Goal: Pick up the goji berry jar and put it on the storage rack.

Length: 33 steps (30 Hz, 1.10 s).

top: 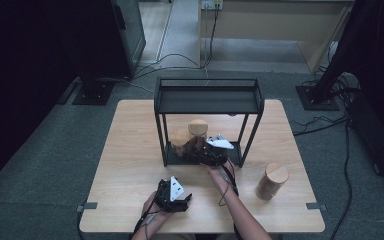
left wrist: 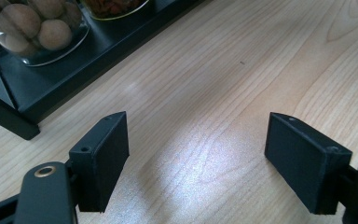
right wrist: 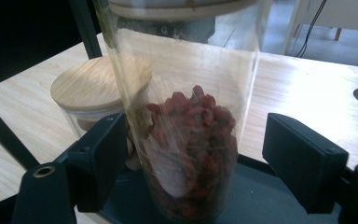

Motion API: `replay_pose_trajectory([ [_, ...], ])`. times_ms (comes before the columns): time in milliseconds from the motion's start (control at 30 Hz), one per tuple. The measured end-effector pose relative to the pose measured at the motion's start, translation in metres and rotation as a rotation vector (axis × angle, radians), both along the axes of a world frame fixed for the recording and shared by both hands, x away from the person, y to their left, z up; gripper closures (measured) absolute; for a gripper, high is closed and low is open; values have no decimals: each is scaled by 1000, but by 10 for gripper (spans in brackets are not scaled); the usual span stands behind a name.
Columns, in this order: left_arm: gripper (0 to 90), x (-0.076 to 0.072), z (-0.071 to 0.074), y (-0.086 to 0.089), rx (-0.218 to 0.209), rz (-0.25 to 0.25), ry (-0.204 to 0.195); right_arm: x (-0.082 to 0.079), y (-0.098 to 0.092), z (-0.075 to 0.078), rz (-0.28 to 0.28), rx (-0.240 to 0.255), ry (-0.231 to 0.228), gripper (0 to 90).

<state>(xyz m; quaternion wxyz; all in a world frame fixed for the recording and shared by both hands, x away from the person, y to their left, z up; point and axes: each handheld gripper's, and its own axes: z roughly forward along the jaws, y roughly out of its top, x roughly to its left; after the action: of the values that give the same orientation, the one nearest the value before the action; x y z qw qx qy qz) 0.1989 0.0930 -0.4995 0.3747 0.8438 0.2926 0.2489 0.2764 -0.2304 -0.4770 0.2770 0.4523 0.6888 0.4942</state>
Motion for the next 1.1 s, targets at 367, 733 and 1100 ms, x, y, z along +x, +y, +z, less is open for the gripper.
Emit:
replay_pose_trajectory([
  [367, 217, 0, 0, 0, 2, 1, 1, -7, -12, -1, 60, -38, -14, 235],
  [733, 217, 0, 0, 0, 1, 1, 0, -13, -15, 5, 55, -26, 4, 235],
  [1100, 217, -1, 0, 0, 3, 2, -2, -21, -14, 7, 67, -36, 21, 201],
])
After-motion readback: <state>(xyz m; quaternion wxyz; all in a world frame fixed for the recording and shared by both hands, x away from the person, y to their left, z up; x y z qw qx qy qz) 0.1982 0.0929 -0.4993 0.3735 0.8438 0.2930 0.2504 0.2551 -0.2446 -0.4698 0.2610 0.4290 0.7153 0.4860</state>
